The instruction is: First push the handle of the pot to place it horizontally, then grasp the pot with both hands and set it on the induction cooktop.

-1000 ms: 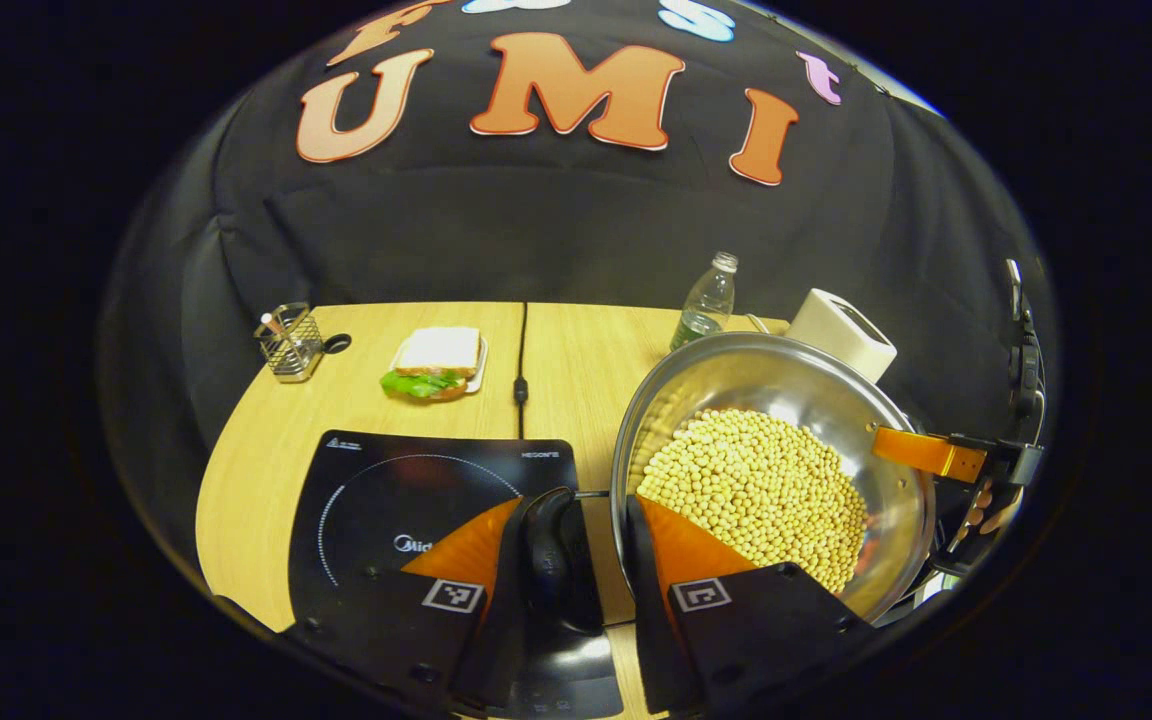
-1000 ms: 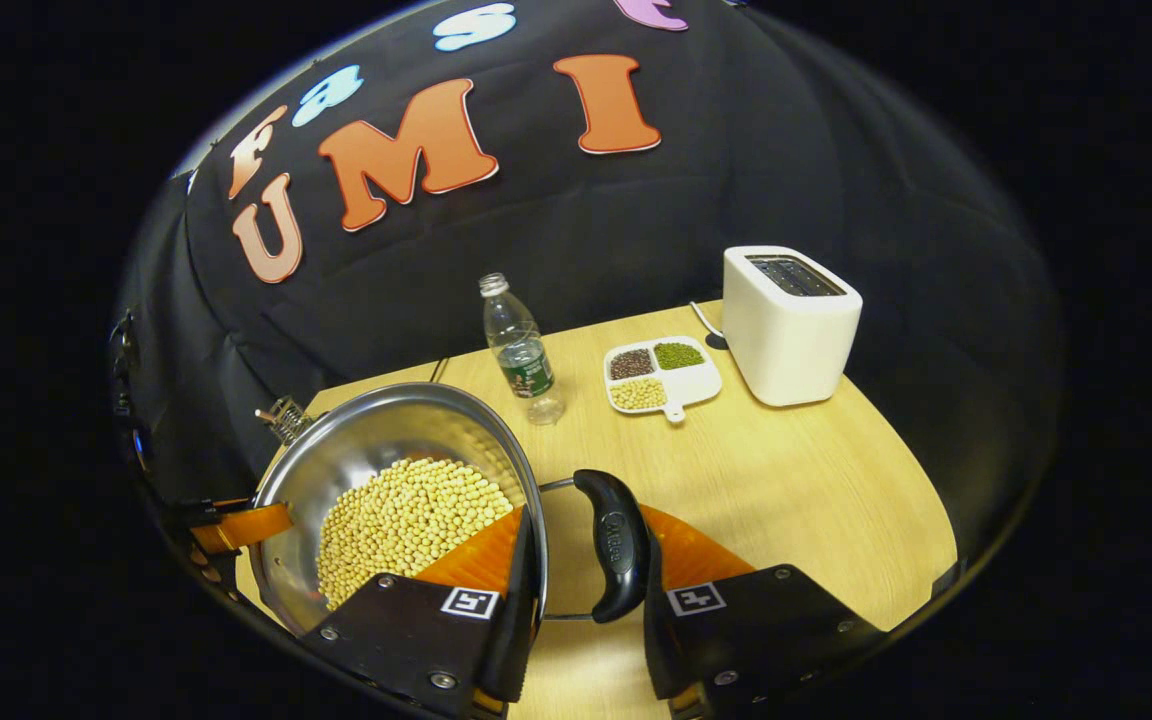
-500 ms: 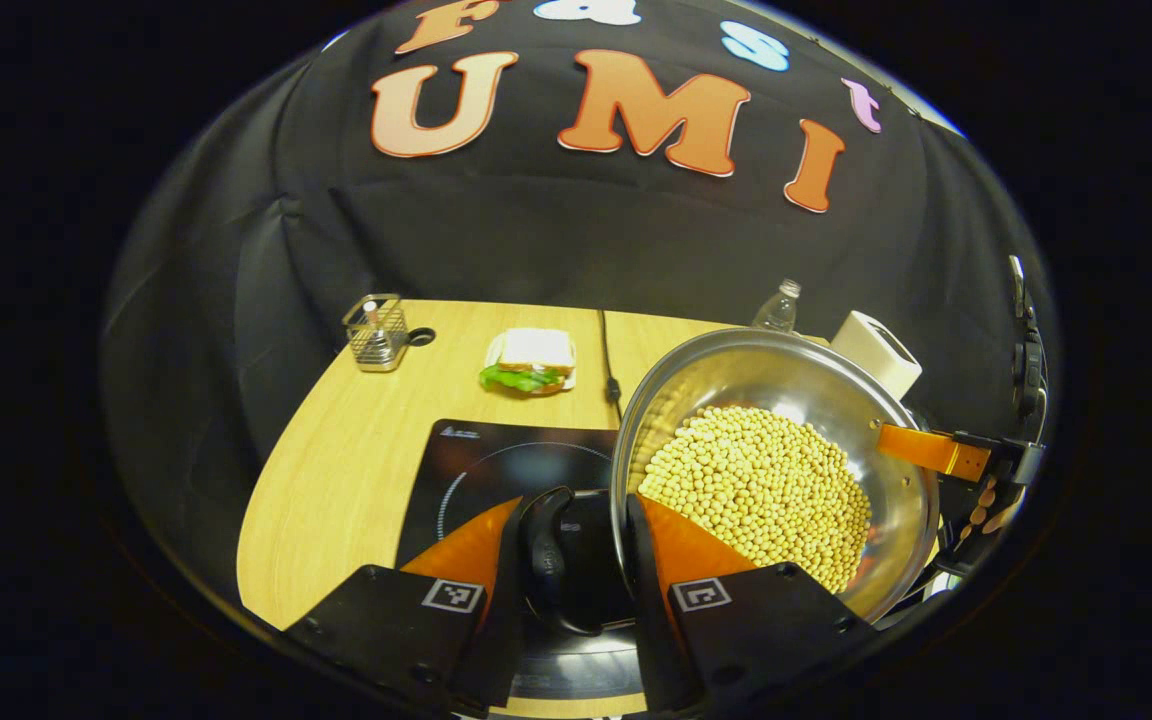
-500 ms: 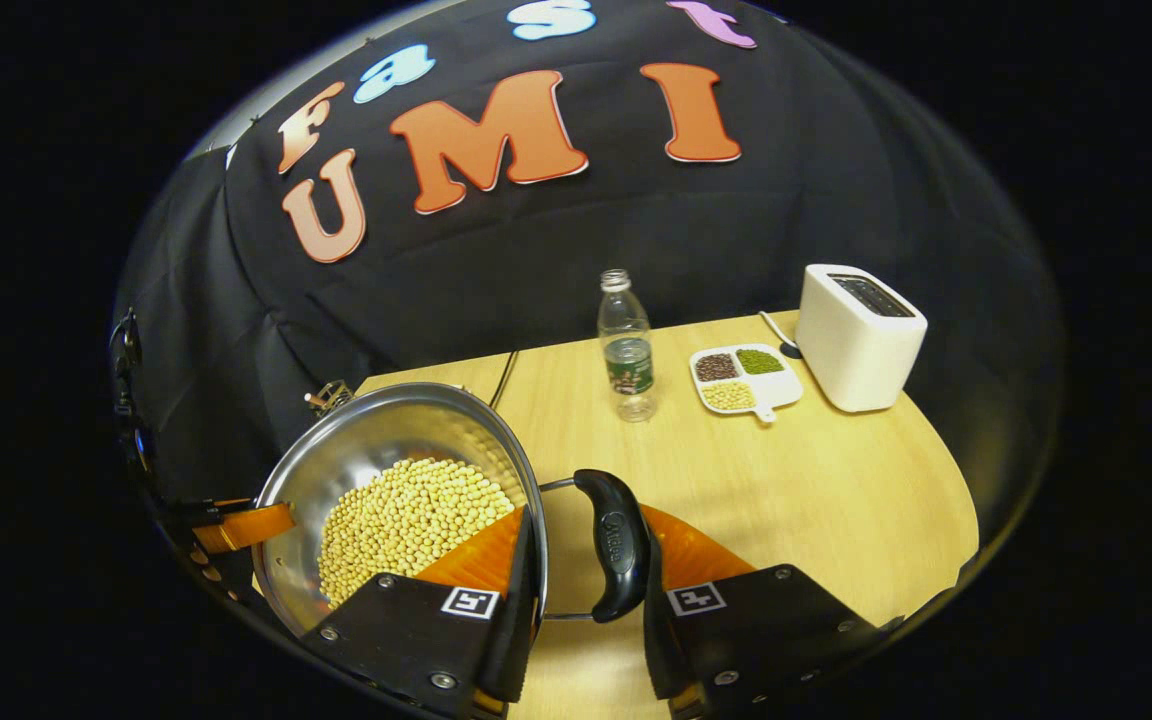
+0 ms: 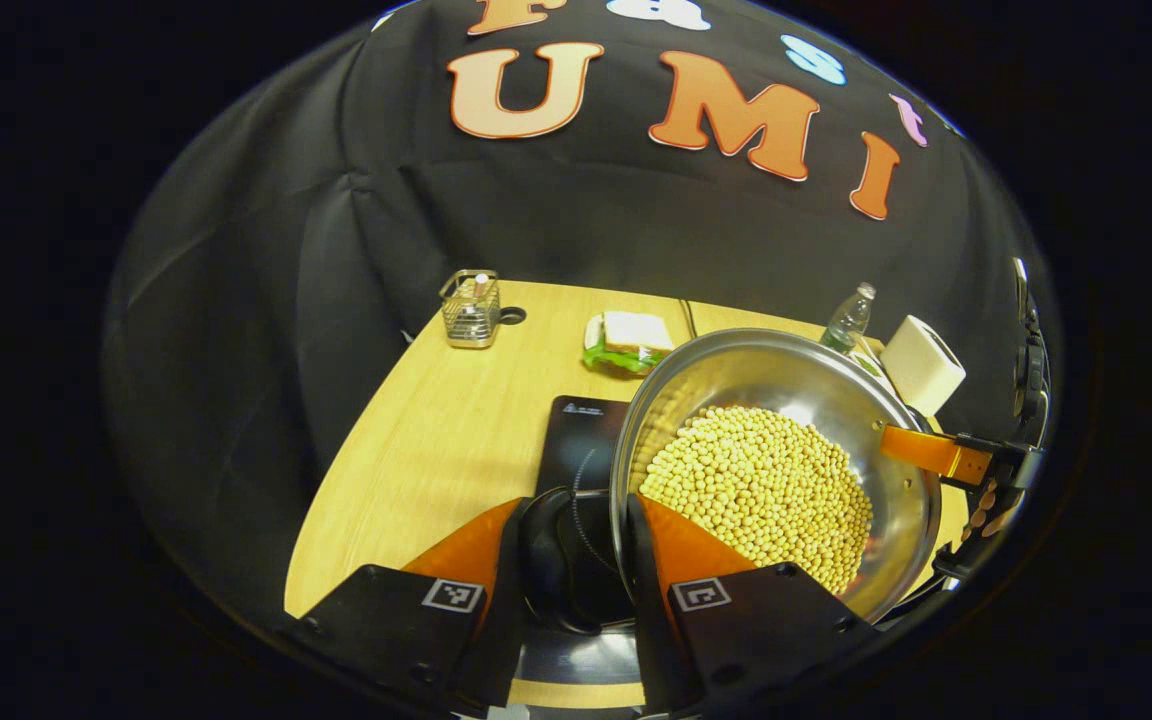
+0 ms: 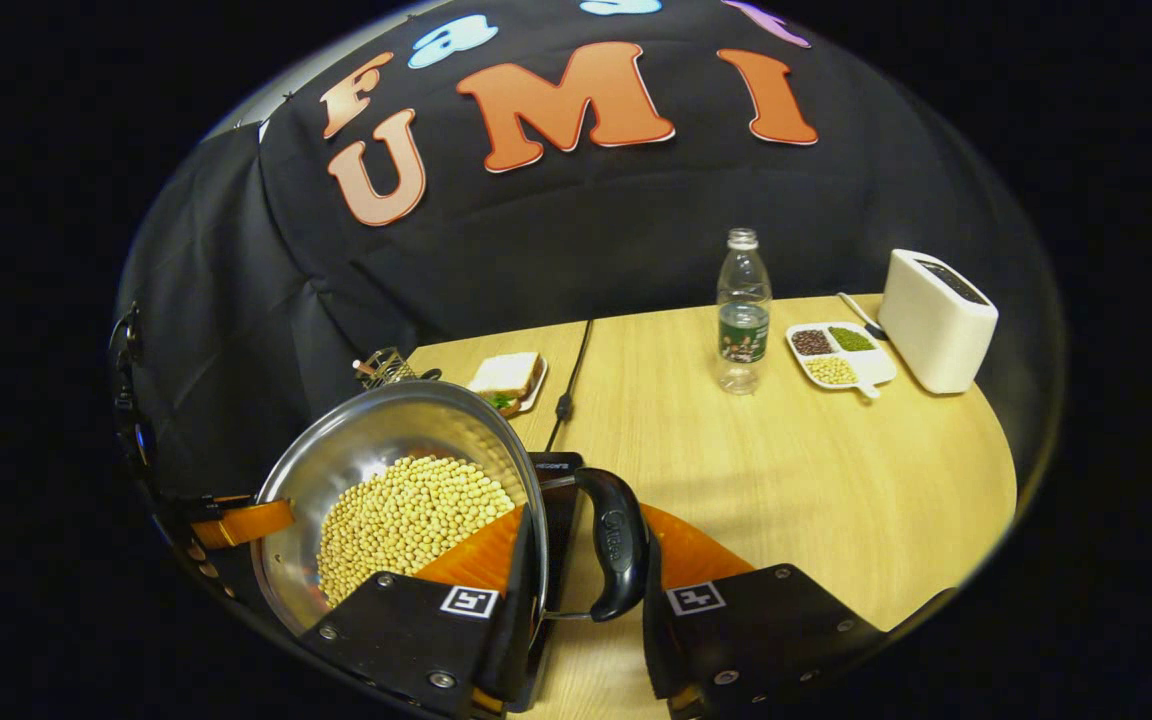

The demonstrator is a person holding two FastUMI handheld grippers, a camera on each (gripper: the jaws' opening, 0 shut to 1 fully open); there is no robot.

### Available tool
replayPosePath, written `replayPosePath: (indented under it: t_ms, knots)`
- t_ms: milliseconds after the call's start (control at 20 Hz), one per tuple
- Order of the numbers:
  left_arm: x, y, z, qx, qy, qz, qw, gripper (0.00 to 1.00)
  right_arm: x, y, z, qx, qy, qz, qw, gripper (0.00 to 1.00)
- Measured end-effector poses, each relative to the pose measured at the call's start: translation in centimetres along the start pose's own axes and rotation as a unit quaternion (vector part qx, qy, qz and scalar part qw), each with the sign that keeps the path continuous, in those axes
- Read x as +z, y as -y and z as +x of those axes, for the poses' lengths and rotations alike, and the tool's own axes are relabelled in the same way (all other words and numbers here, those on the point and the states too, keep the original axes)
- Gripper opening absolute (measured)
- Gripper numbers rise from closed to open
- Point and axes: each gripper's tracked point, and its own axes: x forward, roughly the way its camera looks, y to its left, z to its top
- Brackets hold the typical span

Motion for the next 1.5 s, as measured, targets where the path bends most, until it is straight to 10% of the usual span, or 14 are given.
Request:
replayPosePath:
  t_ms: [900,1150,1350,1500]
  knots:
    - [-2.6,-4.0,3.9,0.002,-0.029,-0.006,1.000,0.55,-3.5,-2.5,5.4,0.000,-0.027,-0.003,1.000,0.46]
    - [-0.6,-4.7,3.4,0.008,-0.004,-0.006,1.000,0.63,-2.4,-2.2,4.4,-0.007,-0.001,-0.023,1.000,0.60]
    - [5.3,-2.8,-1.8,0.022,0.087,0.011,0.996,1.00,3.0,-2.1,0.0,-0.011,0.068,-0.037,0.997,0.95]
    - [10.5,-0.1,-6.7,0.018,0.165,0.017,0.986,0.98,7.6,-2.0,-5.3,-0.012,0.122,-0.052,0.991,0.95]
